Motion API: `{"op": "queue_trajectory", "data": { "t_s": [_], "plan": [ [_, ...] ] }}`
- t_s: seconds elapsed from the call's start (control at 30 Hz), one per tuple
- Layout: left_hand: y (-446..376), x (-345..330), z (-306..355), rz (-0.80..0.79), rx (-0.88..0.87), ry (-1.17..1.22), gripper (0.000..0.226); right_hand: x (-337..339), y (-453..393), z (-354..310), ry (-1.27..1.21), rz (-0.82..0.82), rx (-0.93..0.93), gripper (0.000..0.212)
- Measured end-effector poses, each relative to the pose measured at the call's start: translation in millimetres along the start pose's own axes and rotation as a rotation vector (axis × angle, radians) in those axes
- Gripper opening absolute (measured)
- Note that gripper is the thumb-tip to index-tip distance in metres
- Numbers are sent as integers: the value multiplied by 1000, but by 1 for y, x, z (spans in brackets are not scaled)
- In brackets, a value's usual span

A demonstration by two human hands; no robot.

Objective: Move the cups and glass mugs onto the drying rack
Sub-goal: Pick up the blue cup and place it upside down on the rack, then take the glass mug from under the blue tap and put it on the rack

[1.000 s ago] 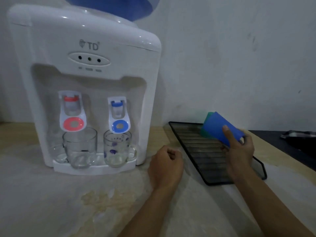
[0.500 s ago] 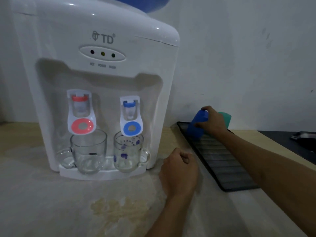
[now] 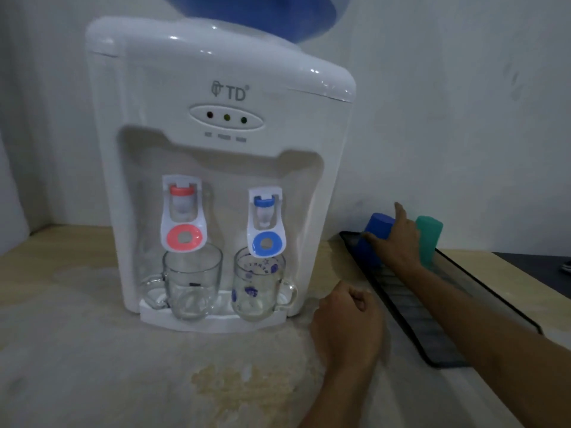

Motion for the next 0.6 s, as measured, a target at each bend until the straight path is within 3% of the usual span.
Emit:
{"op": "queue_trajectory", "data": {
  "t_s": [0.13, 0.3, 0.43, 0.6],
  "plan": [
    [0, 1, -2, 8, 12, 24, 20, 34, 54, -17, -266, 230, 60, 72],
    [2, 0, -1, 13, -14, 64, 24, 58, 123, -29, -611, 245, 33, 35],
    [6, 5, 3, 34, -86, 109, 33, 69, 162, -38, -726, 200, 25, 26],
    [9, 6, 1, 10, -136, 239, 41, 65, 186, -42, -694, 171, 58, 25]
  ]
}}
Point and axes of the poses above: each hand's wrist, its own y-axis away from the middle knuckle, its own x-axis out of the back of the hand, z = x × y, the point moved 5 cm from there along -y, towards the middle knuckle, and after that the axes turned 8 degrees about y, right-handed, at the moved point
